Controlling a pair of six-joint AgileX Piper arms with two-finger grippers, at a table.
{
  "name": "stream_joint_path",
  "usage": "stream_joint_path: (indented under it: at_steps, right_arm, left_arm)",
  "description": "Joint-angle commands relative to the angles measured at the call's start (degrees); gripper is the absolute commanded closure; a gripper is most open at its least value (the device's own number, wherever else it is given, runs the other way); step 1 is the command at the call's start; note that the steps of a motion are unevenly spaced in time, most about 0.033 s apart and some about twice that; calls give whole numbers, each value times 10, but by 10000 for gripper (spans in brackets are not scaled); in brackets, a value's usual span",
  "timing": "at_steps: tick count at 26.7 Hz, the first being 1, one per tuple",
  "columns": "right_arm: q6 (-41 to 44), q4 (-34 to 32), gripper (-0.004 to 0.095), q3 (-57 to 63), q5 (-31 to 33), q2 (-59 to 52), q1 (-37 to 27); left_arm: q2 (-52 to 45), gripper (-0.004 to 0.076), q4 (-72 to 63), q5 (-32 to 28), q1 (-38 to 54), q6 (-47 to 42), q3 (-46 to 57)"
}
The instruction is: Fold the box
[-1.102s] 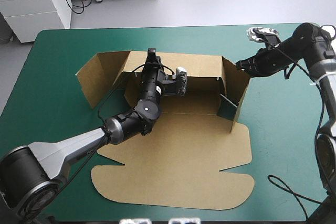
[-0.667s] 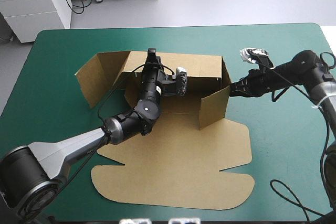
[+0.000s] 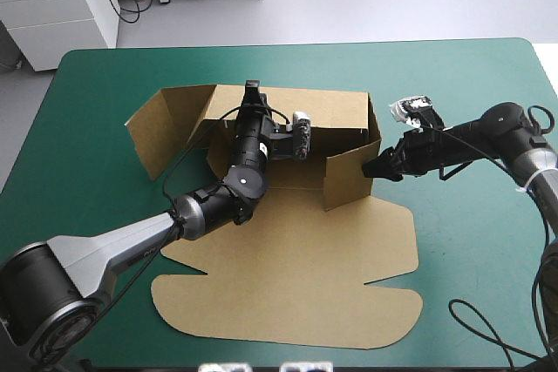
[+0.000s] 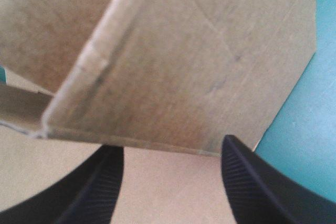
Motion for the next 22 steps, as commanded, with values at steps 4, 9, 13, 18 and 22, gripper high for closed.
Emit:
stream_joint_path:
  at_steps: [4, 9, 13, 18, 22]
  right_arm:
    - [19, 5, 210, -12, -33, -27, -1]
    - [19, 16, 213, 16, -100, -32, 34]
    - [20, 17, 213, 61, -217, -33, 108]
    - [32, 38, 213, 69, -312, -35, 152]
    - [45, 37, 224, 70, -358, -47, 164]
  left_arm:
    - [-21, 731, 53, 20, 0, -5, -13]
    - [-21, 731, 53, 20, 0, -5, -13]
    - [-21, 731, 53, 21, 0, -5, -13]
    - [-21, 731, 53, 24, 0, -5, -13]
    - [-21, 731, 53, 25, 0, -5, -13]
